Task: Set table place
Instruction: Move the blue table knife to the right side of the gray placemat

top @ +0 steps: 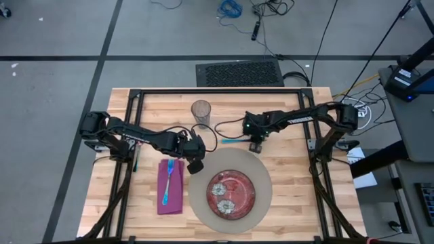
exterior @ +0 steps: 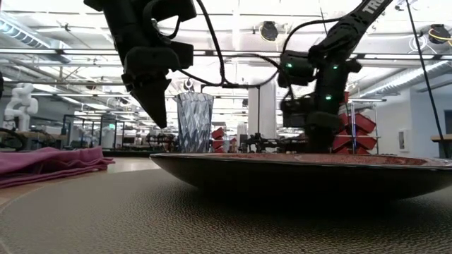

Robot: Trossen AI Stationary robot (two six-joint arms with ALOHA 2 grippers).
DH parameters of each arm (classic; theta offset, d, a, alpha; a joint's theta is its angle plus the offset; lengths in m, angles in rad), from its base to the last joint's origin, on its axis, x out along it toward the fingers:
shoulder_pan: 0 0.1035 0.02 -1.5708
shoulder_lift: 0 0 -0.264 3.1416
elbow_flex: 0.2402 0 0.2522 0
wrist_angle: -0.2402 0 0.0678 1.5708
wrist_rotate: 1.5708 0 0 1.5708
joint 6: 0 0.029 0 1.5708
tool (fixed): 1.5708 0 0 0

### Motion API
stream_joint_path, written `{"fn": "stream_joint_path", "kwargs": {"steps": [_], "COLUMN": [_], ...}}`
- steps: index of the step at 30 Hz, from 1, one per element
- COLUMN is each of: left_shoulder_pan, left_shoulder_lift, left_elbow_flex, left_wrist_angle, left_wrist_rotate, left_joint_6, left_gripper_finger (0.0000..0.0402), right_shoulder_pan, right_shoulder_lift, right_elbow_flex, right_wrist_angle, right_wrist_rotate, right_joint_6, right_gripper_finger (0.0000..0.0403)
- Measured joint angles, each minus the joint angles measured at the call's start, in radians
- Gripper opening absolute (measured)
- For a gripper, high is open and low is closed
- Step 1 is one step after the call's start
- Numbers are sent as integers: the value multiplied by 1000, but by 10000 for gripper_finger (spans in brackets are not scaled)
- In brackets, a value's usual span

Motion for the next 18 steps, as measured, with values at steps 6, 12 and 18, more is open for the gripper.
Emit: {"fn": "stream_joint_path", "kwargs": {"steps": [6,12,18], "left_shoulder_pan": [0,0,1], "left_shoulder_lift": [0,0,0], "left_elbow_flex": [-4,-46,-93], "left_wrist_angle": [14,83,118], "left_wrist_rotate": [1,10,35], "left_joint_6": [3,19,19], "left_gripper_finger": [0,0,0], "right_shoulder_pan": [-2,62,140], "right_shoulder_lift": [-67,-155,-251], "right_elbow_flex": [-17,-14,1], "right_wrist_angle": [-349,-411,-431], "right_wrist_rotate": [102,153,205], "right_joint_6": [80,128,189], "right_gripper_finger": [75,75,75]}}
